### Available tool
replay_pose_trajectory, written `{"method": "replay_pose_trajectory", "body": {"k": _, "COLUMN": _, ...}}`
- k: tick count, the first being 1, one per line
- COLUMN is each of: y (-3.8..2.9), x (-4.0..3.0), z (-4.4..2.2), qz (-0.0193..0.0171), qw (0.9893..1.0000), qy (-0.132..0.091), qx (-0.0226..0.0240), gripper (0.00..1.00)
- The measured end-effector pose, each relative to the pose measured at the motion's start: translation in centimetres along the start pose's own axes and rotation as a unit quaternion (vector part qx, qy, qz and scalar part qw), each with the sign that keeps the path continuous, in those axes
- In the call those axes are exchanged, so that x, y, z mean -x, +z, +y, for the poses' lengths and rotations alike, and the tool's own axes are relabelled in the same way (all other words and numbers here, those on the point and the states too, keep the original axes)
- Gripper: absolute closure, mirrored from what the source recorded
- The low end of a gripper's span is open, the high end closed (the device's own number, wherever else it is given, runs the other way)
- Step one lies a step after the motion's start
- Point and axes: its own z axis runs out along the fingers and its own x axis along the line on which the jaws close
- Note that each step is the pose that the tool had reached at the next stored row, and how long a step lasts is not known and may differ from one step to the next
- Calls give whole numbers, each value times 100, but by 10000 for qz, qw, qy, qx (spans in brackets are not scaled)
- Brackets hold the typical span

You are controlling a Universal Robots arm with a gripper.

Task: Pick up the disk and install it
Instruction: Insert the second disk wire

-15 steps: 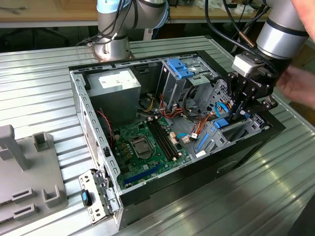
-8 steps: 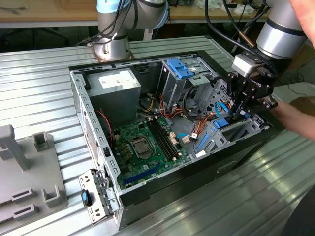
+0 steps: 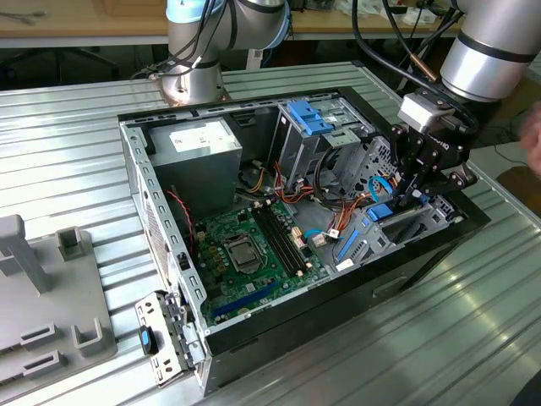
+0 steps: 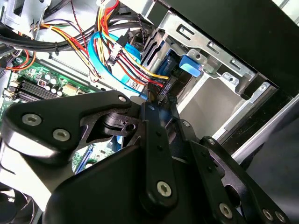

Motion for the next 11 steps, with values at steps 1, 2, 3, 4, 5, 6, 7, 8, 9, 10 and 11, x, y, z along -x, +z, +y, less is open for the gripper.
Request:
{"method": "replay_pose_trajectory", "body": {"k": 1, "y": 0, "x": 0, "z": 0, "qz": 0, "qw": 10000, "qy": 0, "qx": 0, "gripper": 77}}
{"method": "replay_pose_trajectory", "body": {"k": 2, "y": 0, "x": 0, "z": 0, "qz": 0, "qw": 10000, "qy": 0, "qx": 0, "gripper": 77}}
{"method": "replay_pose_trajectory", "body": {"k": 3, "y": 0, "x": 0, "z": 0, "qz": 0, "qw": 10000, "qy": 0, "qx": 0, "gripper": 77}}
{"method": "replay_pose_trajectory", "body": {"k": 4, "y": 0, "x": 0, "z": 0, "qz": 0, "qw": 10000, "qy": 0, "qx": 0, "gripper": 77}}
{"method": "replay_pose_trajectory", "body": {"k": 5, "y": 0, "x": 0, "z": 0, "qz": 0, "qw": 10000, "qy": 0, "qx": 0, "gripper": 77}}
{"method": "replay_pose_trajectory", "body": {"k": 6, "y": 0, "x": 0, "z": 0, "qz": 0, "qw": 10000, "qy": 0, "qx": 0, "gripper": 77}}
{"method": "replay_pose_trajectory", "body": {"k": 7, "y": 0, "x": 0, "z": 0, "qz": 0, "qw": 10000, "qy": 0, "qx": 0, "gripper": 77}}
{"method": "replay_pose_trajectory", "body": {"k": 8, "y": 0, "x": 0, "z": 0, "qz": 0, "qw": 10000, "qy": 0, "qx": 0, "gripper": 77}}
{"method": "replay_pose_trajectory", "body": {"k": 9, "y": 0, "x": 0, "z": 0, "qz": 0, "qw": 10000, "qy": 0, "qx": 0, "gripper": 77}}
{"method": "replay_pose_trajectory", "body": {"k": 10, "y": 0, "x": 0, "z": 0, "qz": 0, "qw": 10000, "qy": 0, "qx": 0, "gripper": 77}}
{"method": "replay_pose_trajectory", "body": {"k": 11, "y": 0, "x": 0, "z": 0, "qz": 0, "qw": 10000, "qy": 0, "qx": 0, "gripper": 77}}
